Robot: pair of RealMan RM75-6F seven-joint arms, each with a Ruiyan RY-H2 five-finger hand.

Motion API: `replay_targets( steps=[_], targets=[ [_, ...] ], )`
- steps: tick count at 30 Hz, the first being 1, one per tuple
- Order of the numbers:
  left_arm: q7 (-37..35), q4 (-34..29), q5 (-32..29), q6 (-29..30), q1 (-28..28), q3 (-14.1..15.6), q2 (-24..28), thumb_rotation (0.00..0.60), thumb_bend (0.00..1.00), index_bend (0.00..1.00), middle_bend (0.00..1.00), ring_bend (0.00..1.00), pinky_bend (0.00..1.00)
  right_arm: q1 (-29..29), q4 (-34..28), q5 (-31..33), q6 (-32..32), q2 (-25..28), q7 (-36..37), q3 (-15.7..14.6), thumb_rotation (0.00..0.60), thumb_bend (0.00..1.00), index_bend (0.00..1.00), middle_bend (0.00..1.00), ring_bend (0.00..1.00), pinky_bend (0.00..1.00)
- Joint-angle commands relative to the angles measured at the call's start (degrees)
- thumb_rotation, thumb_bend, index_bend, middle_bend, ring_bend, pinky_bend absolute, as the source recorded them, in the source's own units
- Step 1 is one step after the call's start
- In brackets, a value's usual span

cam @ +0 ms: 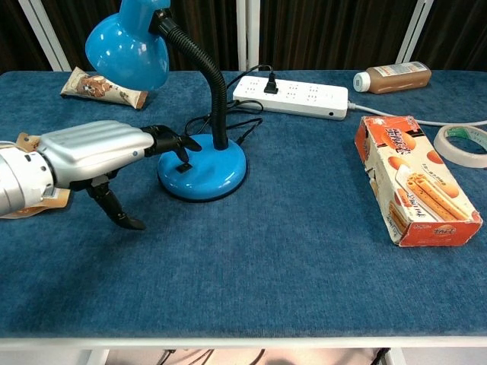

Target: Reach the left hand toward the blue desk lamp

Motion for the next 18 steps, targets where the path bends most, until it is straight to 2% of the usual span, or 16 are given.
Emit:
replay_targets(
  steps=[1, 6, 11, 14, 18],
  targets=[
    [2.1, -3.6, 1.4, 4.7, 2.8, 1.3, 3.9, 0.6, 0.07, 0.12, 0.17, 0.02, 0.21, 0.0, -0.1, -0.2, 0.2, 0.1, 0.2, 0.1, 0.6, 0.22, 0.0, 0.0, 0.0, 0.0],
    [3.3, -8.6, 0.1, 14.4, 10.4, 3.9, 12.8, 0.6, 0.07, 0.17, 0.17, 0.03, 0.21, -0.2, 0.0, -0.7, 0.7, 0.4, 0.5, -0.1, 0.6, 0.22, 0.0, 0.0, 0.0, 0.0],
    [0.5, -6.5, -0.2, 25.8, 17.8, 3.7, 19.0, 0.6, 0.07, 0.17, 0.15, 0.03, 0.21, -0.3, 0.2, -2.0, 0.4, 0.6, -0.5, -1.1, 0.6, 0.22, 0.0, 0.0, 0.0, 0.0],
    [-2.5, -4.5, 1.9, 30.3, 20.1, 3.4, 20.7, 0.6, 0.07, 0.17, 0.12, 0.02, 0.19, -0.2, 0.3, -2.5, -0.1, 0.4, -1.7, -1.7, 0.6, 0.22, 0.0, 0.0, 0.0, 0.0],
    [-8.9, -4.8, 1.7, 31.0, 21.7, 2.9, 22.1, 0.6, 0.06, 0.14, 0.08, 0.0, 0.17, 0.0, 0.3, -2.6, -0.7, -0.4, -2.6, -2.0, 0.6, 0.21, 0.0, 0.0, 0.0, 0.0]
  ],
)
